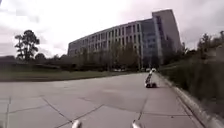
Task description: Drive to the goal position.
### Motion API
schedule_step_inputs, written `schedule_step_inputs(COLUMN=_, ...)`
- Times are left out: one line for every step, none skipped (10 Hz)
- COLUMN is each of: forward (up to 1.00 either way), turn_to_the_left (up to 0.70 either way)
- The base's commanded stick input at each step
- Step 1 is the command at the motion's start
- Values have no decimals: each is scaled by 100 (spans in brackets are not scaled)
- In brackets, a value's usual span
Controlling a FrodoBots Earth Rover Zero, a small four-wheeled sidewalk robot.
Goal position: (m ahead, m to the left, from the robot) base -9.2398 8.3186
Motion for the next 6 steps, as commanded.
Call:
schedule_step_inputs(forward=70, turn_to_the_left=35)
schedule_step_inputs(forward=70, turn_to_the_left=35)
schedule_step_inputs(forward=70, turn_to_the_left=35)
schedule_step_inputs(forward=26, turn_to_the_left=60)
schedule_step_inputs(forward=0, turn_to_the_left=59)
schedule_step_inputs(forward=0, turn_to_the_left=17)
